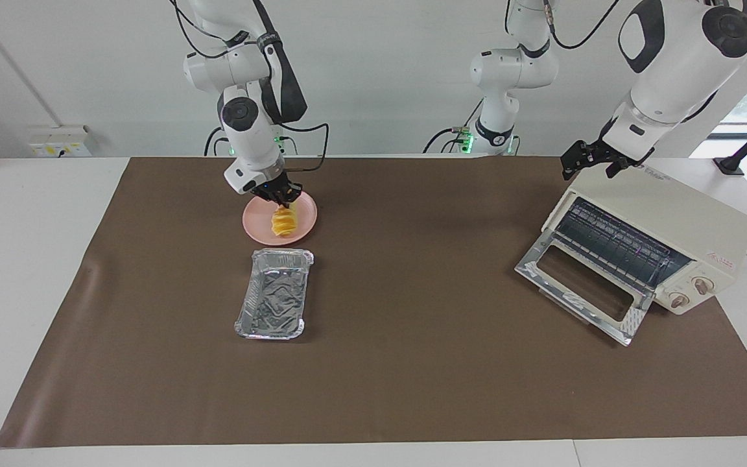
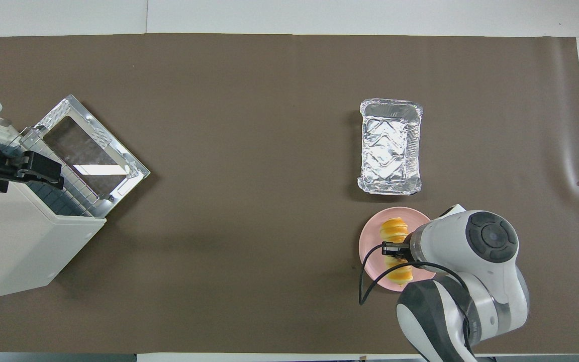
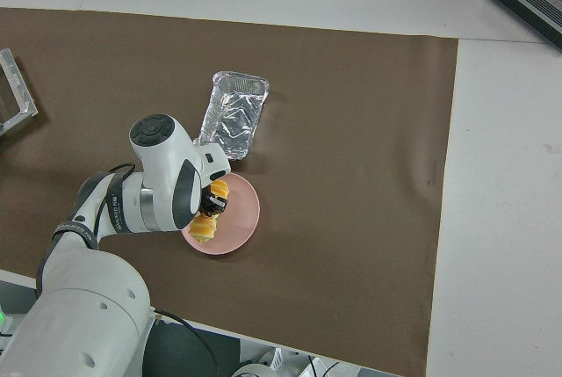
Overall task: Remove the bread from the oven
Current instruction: 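Carry the bread rolls onto the pink plate with the right gripper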
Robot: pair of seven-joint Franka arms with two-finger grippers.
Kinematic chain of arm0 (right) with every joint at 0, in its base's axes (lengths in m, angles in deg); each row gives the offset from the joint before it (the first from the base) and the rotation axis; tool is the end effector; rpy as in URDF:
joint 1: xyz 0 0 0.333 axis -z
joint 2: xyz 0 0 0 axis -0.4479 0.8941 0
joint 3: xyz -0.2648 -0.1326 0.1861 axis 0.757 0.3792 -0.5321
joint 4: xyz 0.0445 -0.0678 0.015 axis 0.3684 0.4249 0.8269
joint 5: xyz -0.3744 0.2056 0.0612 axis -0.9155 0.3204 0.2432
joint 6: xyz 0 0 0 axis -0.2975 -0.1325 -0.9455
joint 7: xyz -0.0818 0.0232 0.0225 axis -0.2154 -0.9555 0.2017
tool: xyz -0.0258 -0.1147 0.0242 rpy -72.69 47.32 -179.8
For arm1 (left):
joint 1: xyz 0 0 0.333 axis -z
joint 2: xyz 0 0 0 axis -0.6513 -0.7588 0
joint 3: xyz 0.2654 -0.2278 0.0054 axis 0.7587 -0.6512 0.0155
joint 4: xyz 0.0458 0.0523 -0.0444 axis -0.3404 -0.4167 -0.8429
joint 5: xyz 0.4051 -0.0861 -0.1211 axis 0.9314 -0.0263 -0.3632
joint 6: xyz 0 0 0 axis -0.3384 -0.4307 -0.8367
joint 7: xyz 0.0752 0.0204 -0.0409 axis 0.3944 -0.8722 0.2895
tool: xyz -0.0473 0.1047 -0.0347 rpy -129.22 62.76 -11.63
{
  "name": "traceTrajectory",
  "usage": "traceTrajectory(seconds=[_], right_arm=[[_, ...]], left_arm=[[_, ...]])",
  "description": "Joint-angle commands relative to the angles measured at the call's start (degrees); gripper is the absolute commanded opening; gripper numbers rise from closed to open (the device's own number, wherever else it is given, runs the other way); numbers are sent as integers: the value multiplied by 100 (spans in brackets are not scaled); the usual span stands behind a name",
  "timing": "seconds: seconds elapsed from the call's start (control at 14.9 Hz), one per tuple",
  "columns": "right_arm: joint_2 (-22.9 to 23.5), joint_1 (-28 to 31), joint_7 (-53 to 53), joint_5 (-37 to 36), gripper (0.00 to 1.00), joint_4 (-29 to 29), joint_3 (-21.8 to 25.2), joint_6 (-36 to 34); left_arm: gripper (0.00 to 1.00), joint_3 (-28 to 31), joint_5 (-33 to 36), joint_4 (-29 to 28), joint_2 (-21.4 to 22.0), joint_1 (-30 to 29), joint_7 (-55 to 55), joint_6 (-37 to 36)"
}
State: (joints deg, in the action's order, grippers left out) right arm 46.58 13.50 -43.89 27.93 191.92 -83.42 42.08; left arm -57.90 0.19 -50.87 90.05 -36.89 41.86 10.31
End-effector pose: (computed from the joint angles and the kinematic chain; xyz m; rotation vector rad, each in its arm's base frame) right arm 0.4181 0.1490 0.3206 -3.0697 0.1976 0.2162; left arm 0.5685 -0.0433 0.6028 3.1272 -0.0419 -0.2823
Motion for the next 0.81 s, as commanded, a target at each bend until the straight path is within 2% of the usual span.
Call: traceTrajectory(seconds=[0.0,0.4,0.74], right_arm=[[-69,88,-160,62,0,123,-5,169],[-33,387,-651,62,0,97,-5,196],[-25,449,-600,62,0,97,-5,257]], left_arm=[[100,-35,114,-92,109,-41,5,90],[100,-35,114,-92,109,-41,5,90],[100,-35,114,-92,109,-41,5,90]])
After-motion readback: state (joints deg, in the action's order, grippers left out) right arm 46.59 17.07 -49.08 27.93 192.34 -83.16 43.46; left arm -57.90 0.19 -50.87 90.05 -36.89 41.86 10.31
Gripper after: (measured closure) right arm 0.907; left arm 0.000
